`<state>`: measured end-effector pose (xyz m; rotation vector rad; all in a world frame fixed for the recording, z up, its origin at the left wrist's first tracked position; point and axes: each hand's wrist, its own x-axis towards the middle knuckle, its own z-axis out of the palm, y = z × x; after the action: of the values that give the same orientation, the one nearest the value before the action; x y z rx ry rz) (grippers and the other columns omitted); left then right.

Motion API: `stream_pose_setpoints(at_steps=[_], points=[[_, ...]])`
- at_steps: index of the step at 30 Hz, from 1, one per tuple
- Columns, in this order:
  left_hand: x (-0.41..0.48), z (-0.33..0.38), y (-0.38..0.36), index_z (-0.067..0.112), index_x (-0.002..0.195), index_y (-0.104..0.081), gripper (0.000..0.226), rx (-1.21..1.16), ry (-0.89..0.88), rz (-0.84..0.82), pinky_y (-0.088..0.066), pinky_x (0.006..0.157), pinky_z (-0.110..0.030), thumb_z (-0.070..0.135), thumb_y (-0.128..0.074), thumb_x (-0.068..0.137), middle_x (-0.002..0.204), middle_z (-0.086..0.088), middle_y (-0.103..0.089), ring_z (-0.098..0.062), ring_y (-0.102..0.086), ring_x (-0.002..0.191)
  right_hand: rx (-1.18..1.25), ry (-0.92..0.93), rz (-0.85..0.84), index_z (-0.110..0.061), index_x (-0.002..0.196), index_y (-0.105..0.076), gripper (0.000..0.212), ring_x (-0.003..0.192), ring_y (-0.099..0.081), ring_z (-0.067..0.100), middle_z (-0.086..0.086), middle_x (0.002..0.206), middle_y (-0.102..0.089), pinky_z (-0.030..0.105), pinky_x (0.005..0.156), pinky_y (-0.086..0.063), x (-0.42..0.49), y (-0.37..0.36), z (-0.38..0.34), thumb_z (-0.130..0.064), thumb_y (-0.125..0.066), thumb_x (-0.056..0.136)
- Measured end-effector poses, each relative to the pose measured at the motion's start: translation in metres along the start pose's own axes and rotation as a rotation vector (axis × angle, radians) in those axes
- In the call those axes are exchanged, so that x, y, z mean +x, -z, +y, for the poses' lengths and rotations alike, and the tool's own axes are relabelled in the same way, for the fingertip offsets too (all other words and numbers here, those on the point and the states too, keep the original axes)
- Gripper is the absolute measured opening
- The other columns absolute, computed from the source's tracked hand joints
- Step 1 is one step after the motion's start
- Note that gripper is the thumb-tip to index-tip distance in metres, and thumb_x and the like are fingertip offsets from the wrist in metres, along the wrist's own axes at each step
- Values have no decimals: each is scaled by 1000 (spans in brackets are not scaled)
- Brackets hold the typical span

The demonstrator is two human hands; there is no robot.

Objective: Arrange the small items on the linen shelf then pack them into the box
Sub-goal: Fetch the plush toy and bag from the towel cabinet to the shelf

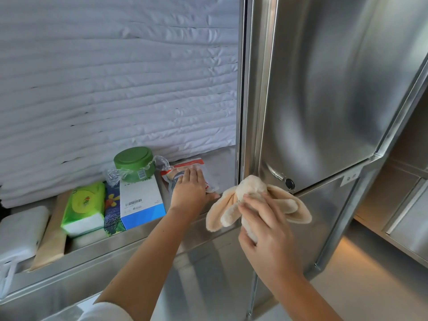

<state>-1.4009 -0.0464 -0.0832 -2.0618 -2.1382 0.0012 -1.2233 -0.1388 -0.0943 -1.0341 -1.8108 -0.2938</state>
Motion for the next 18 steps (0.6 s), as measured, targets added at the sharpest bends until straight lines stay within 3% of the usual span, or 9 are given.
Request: stream_pose_setpoints(at_steps=[9,12,15,18], points=[[-4,-1,-1,13,149,2,80,16,16,58,-3,114,-41,63,-24,92,156,-13,1,-29,1,143,34,24,-12,-2,99,-71,37,108,-58,34,9,107,-66,43,92,-47,-1,4,2,4,-59,64],[-18,-1,2,15,149,-10,71,-52,39,111,-6,114,-43,56,-32,95,156,-12,-5,-28,-3,143,51,38,7,-1,99,-71,34,107,-58,35,10,107,-66,41,95,-44,-2,7,1,1,-51,72],[-46,1,10,7,138,-40,58,-141,-18,268,-25,109,-49,36,-55,91,147,-19,-33,-31,-28,137,70,56,16,0,99,-71,34,107,-59,34,10,107,-66,43,91,-47,-3,8,-5,-3,-47,75],[-71,-7,15,-5,113,-63,50,-214,-62,451,-46,86,-57,9,-81,69,119,-29,-58,-43,-56,111,87,72,1,-1,99,-71,33,107,-59,34,9,108,-66,44,88,-49,-3,7,-14,2,-54,70]])
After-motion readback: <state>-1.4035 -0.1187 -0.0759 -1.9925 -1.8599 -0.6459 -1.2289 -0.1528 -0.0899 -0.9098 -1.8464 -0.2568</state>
